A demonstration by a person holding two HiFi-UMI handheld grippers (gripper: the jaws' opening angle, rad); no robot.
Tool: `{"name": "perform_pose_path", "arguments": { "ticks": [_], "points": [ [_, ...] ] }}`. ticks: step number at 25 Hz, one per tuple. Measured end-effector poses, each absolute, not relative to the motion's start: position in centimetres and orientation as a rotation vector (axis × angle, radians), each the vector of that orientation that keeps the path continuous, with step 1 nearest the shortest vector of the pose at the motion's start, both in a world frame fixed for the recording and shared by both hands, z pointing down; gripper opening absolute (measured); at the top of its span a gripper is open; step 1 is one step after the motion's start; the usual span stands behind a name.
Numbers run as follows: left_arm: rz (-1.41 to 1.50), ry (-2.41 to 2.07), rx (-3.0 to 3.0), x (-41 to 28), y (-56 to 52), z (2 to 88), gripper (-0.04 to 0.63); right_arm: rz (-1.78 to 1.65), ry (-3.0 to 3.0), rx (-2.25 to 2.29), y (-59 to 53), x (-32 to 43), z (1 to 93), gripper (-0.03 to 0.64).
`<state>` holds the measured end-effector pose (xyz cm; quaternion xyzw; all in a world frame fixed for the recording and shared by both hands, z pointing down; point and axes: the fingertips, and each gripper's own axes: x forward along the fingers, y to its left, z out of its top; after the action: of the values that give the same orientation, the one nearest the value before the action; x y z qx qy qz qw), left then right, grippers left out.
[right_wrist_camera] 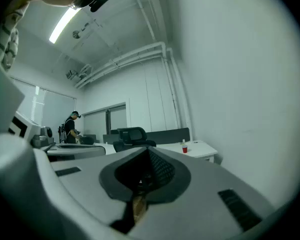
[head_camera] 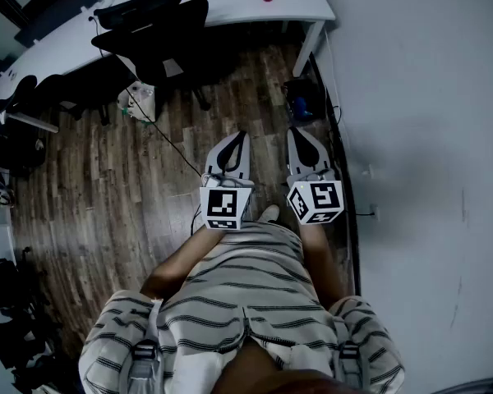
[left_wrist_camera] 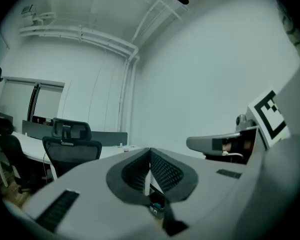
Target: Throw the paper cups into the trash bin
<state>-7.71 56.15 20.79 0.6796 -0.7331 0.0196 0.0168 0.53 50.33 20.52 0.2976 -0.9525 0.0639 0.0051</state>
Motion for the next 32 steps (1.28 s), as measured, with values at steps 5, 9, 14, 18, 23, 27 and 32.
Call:
{"name": "perform_pose_path", "arguments": {
  "ticks": [5,9,14,18,23,27,32],
  "points": [
    [0.07,-2.28,2.115,-6.4,55.4,21.0,0.025,0.191,-2.986,0.921,49.7,1.5,20.6,0.017],
    [0.069,-2.282,2.098,-5.4,54.6,21.3,0.023,0.206,-2.996,0.92,48.8,2.5,20.7,0.017],
    [0.04,-2.264,2.091,-4.0,52.8,21.4,0.025,0.169,-3.002,0.898,47.3,3.6,20.5,0.017],
    [-0.025,-2.239,2.097,-2.7,51.7,21.1,0.023,0.156,-3.009,0.879,46.2,4.8,20.6,0.017],
    [-0.016,-2.244,2.055,-2.0,50.9,22.1,0.025,0.141,-3.011,0.841,45.1,5.4,21.4,0.017],
    [0.028,-2.269,2.043,-1.4,50.1,22.6,0.025,0.157,-3.005,0.816,44.3,5.6,22.3,0.017],
    [0.07,-2.286,2.017,-1.9,47.9,23.7,0.025,0.16,-2.989,0.799,42.3,5.0,23.1,0.017]
  ]
}}
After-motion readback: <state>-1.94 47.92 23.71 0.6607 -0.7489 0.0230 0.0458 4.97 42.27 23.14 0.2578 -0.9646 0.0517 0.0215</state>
